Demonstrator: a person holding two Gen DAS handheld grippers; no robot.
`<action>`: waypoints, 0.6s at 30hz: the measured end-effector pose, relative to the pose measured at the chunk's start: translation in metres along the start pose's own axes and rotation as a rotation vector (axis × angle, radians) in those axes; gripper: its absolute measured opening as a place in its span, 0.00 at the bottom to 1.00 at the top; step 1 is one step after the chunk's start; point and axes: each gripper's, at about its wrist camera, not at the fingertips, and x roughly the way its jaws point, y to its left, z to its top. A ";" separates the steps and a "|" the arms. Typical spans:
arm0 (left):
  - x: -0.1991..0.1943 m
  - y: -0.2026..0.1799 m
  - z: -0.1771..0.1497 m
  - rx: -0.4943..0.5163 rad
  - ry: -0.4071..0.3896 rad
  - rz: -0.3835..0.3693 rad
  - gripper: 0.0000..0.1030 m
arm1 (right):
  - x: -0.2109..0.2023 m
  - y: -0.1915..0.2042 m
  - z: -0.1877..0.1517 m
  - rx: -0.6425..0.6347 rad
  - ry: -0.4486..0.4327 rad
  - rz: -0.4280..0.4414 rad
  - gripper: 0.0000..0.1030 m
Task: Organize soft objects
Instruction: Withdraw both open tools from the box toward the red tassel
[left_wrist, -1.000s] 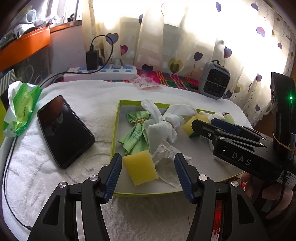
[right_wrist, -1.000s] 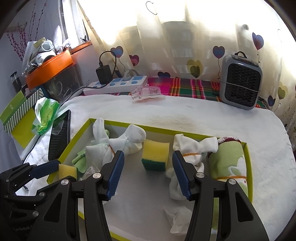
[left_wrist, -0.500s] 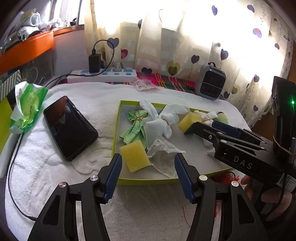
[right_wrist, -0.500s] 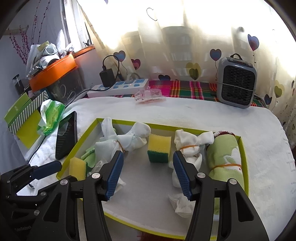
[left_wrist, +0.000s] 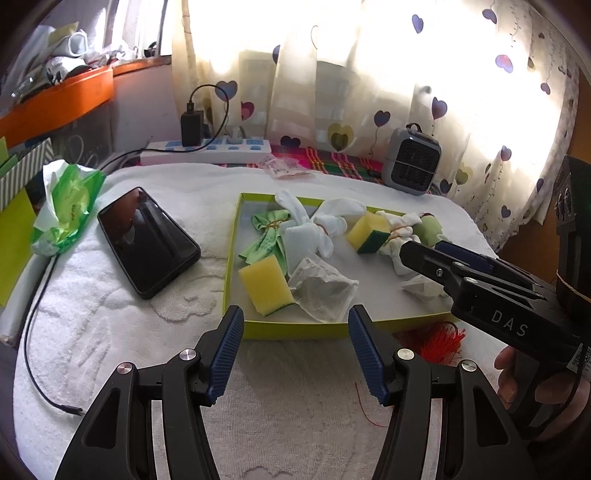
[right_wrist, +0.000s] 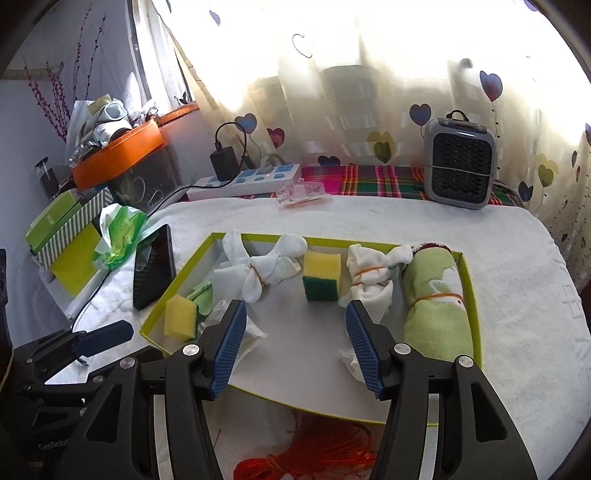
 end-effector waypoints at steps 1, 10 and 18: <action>-0.001 -0.001 -0.001 0.005 0.000 0.005 0.57 | -0.002 0.000 -0.001 0.001 -0.001 0.001 0.56; -0.010 -0.012 -0.011 0.045 -0.007 0.018 0.57 | -0.018 -0.006 -0.017 0.025 -0.003 0.000 0.56; -0.014 -0.021 -0.017 0.056 -0.002 0.005 0.57 | -0.033 -0.013 -0.025 0.047 -0.021 -0.006 0.56</action>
